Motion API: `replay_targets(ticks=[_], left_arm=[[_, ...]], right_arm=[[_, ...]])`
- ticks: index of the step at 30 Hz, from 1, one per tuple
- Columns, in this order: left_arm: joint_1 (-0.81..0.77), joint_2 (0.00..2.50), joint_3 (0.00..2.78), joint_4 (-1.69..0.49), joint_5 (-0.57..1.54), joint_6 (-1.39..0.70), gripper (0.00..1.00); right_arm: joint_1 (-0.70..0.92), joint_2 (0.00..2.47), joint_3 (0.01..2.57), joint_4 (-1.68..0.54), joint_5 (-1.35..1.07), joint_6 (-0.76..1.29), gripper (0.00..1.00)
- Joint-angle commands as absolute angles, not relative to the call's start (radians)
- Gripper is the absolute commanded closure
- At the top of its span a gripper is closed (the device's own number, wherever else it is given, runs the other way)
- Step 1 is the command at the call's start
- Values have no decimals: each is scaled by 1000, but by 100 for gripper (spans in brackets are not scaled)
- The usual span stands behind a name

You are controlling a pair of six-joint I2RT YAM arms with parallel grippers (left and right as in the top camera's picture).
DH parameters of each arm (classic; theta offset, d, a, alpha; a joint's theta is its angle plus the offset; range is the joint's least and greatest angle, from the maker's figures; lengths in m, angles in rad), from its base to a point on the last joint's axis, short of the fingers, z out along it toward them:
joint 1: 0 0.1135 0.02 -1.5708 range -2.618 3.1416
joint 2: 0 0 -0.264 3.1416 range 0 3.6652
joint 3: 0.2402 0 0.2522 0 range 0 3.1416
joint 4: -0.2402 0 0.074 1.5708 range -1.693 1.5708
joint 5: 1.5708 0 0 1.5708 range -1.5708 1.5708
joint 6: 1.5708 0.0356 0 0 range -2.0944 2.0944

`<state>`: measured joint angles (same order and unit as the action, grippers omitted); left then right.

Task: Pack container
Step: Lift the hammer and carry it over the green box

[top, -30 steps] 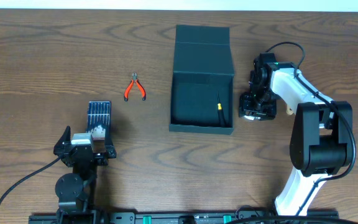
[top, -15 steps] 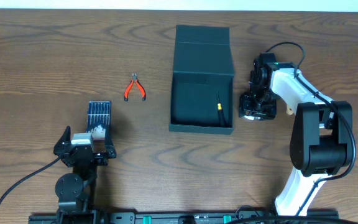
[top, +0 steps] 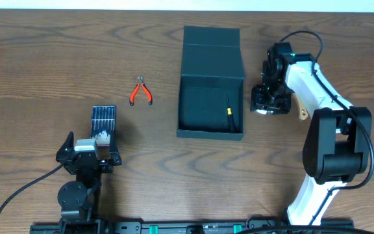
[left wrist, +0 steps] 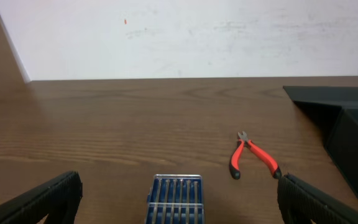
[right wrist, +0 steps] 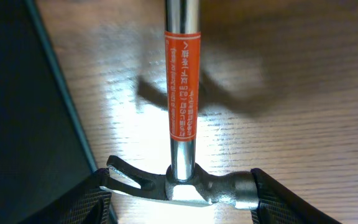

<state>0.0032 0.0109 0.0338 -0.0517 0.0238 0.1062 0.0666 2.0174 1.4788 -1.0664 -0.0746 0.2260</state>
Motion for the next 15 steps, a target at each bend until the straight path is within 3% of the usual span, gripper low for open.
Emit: replay_targets(ticks=[1,15], left_arm=[[-2,5,6,-69,22,115,1],[-2,5,5,-69,22,115,1]], right_arm=[[59,2014,1534,-1086,-75,210,71],[60,2014,1769,-1222,-49,161,72]])
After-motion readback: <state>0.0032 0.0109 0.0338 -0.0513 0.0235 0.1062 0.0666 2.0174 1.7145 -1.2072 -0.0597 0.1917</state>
